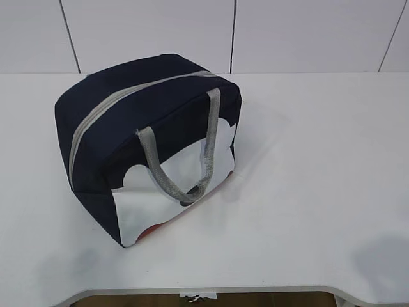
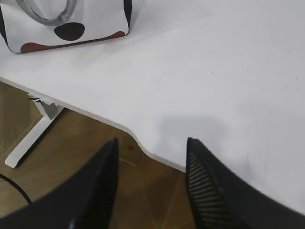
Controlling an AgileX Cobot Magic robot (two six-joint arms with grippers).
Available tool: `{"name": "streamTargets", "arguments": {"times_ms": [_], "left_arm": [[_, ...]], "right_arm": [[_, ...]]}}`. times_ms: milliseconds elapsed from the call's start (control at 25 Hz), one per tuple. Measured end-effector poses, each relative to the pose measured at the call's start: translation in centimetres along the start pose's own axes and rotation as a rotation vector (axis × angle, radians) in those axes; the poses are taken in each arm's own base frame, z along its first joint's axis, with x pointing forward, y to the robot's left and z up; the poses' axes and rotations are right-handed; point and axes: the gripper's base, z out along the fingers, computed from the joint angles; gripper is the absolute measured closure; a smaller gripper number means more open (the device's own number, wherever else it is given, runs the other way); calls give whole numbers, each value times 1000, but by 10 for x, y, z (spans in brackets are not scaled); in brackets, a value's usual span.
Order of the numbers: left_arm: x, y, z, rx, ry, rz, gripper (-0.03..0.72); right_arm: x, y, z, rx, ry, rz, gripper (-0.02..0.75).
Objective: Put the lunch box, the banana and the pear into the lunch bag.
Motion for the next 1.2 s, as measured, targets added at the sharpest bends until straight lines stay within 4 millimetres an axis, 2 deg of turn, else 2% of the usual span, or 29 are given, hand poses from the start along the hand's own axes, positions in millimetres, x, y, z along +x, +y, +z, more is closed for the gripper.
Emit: {"name": "streamTargets", "arguments": {"times_ms": [200,560,760,920,1200], "left_arm": [[0,0,0,-2,-3,-67,327],[-1,1,0,-14,-9,-84,328],[-1,1,1,-88,-6,-126,328],[-2,0,2,-192,-3,-185,332],[-2,-1,2,-269,0,-228,351]], "right_arm": [[0,0,0,0,2,4,372],[0,0,0,0,3,6,372],[0,1,0,22,4,23,372],[0,2,1,115,10,82,372],[-1,5,2,314,22,202,372]]}}
